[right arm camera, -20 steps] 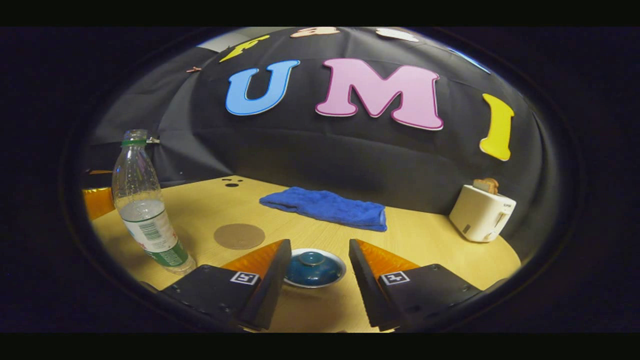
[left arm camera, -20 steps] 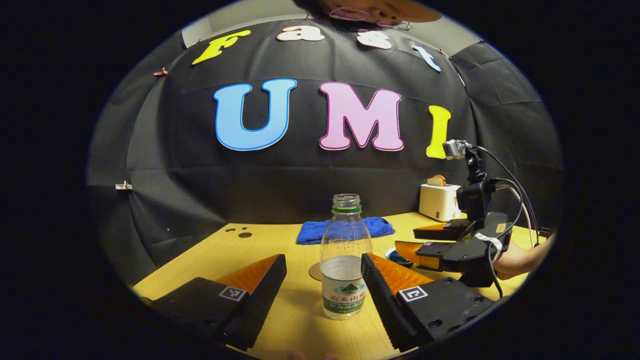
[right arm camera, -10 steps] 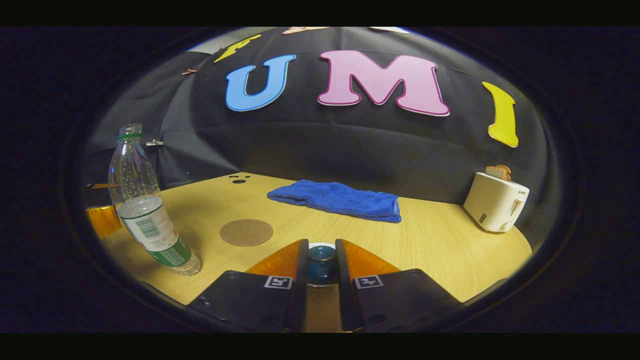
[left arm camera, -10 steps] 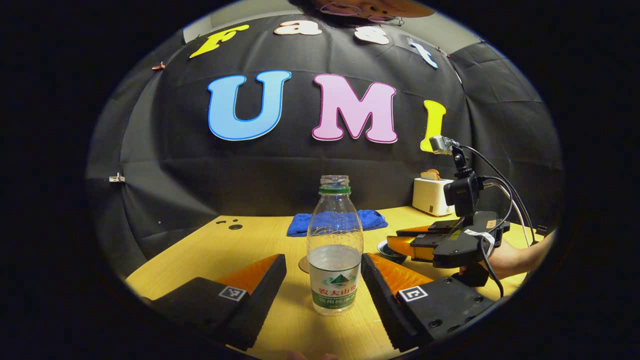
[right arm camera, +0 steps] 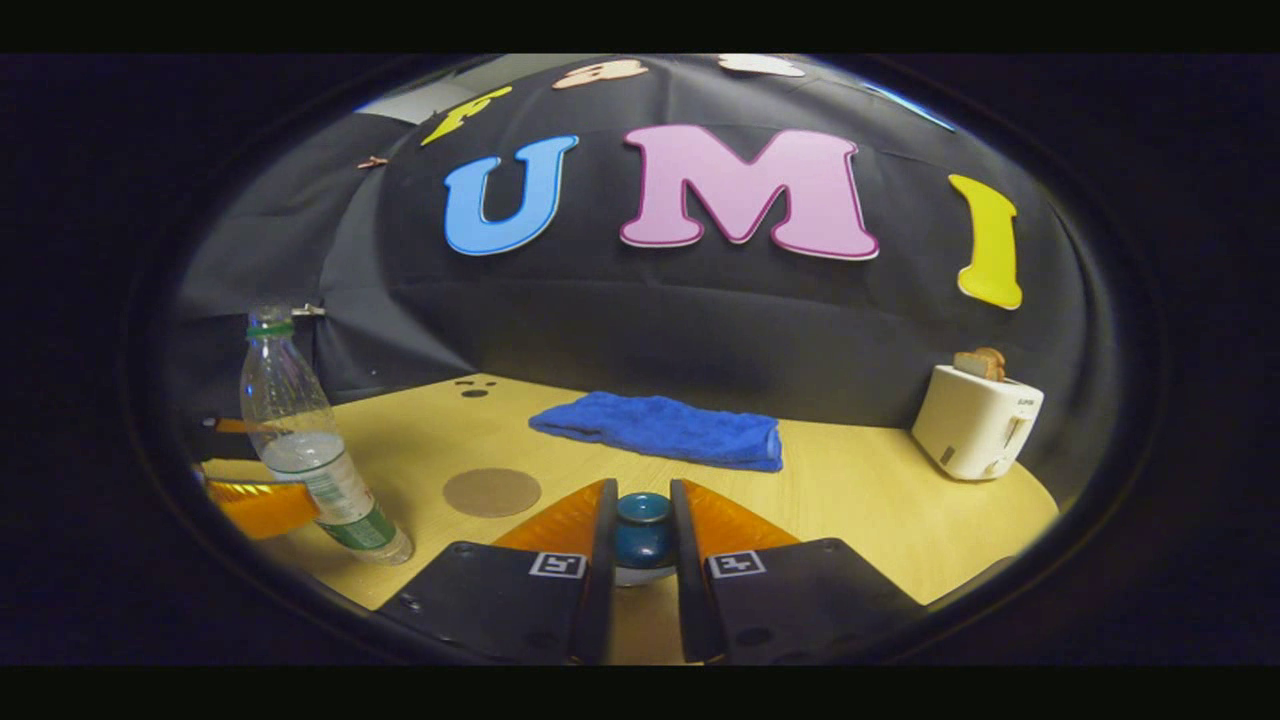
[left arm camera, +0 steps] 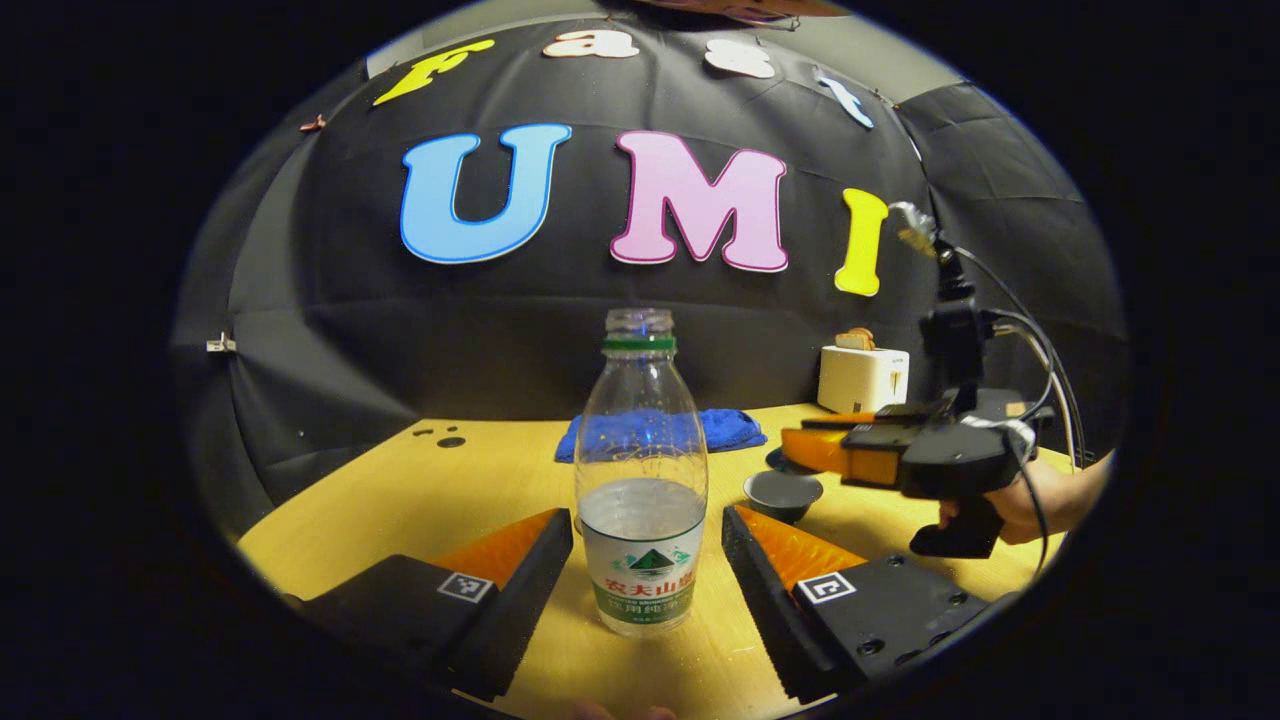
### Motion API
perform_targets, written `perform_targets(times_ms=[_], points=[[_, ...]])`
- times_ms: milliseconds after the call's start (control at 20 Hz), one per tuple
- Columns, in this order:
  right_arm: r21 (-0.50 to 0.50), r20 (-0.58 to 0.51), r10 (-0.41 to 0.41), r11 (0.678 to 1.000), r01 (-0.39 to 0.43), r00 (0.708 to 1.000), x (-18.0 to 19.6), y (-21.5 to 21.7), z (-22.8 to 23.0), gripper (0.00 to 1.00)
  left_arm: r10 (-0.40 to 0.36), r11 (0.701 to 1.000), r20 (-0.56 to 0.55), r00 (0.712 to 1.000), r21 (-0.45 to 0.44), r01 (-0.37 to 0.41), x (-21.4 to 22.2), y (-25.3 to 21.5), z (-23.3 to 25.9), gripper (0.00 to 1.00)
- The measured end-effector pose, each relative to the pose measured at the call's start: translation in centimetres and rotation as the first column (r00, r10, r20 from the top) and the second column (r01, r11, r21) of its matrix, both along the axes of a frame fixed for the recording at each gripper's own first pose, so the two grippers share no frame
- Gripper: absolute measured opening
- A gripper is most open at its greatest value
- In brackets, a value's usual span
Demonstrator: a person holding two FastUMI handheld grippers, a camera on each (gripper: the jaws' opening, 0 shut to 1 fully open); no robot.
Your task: Open the teacup lid with one hand, grasp the water bottle and pour water into the teacup with the other hand; after pouring, place the water bottle on the coaster and then close the teacup lid.
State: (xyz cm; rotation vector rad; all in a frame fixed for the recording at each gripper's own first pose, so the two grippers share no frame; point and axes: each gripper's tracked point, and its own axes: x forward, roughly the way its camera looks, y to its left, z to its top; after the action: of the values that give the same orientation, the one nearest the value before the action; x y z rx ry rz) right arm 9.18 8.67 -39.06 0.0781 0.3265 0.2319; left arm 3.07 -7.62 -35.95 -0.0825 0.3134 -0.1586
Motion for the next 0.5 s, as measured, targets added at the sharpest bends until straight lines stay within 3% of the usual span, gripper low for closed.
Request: perform_targets(times_ms=[50,150,200,400,450,500], points=[[-0.003,0.009,-0.006,1.000,0.006,1.000,-0.2,-0.6,0.6,0.34,0.009,1.000,-0.011,1.000,-0.006,-0.009,0.3,-0.1,-0.5,0.95],[-0.012,0.017,-0.022,1.000,0.022,1.000,-0.8,-2.2,1.3,0.24,0.040,0.999,-0.037,0.999,0.004,-0.040,0.7,0.4,-1.7,0.95],[-0.016,0.022,-0.031,0.999,0.031,0.999,-1.2,-3.1,1.7,0.29,0.051,0.999,-0.047,0.998,0.011,-0.051,0.8,0.6,-2.2,0.95],[-0.047,0.017,-0.061,0.997,0.062,0.998,-2.4,-6.0,2.0,0.29,0.057,0.998,-0.046,0.997,0.040,-0.055,1.0,0.3,-2.7,0.95],[-0.048,0.012,-0.069,0.996,0.070,0.998,-2.7,-6.7,2.0,0.24,0.060,0.997,-0.051,0.997,0.050,-0.057,1.1,0.4,-2.6,0.78],[-0.045,0.007,-0.073,0.996,0.074,0.997,-2.9,-7.1,1.9,0.24,0.065,0.996,-0.053,0.996,0.060,-0.062,1.0,0.4,-2.7,0.78]])
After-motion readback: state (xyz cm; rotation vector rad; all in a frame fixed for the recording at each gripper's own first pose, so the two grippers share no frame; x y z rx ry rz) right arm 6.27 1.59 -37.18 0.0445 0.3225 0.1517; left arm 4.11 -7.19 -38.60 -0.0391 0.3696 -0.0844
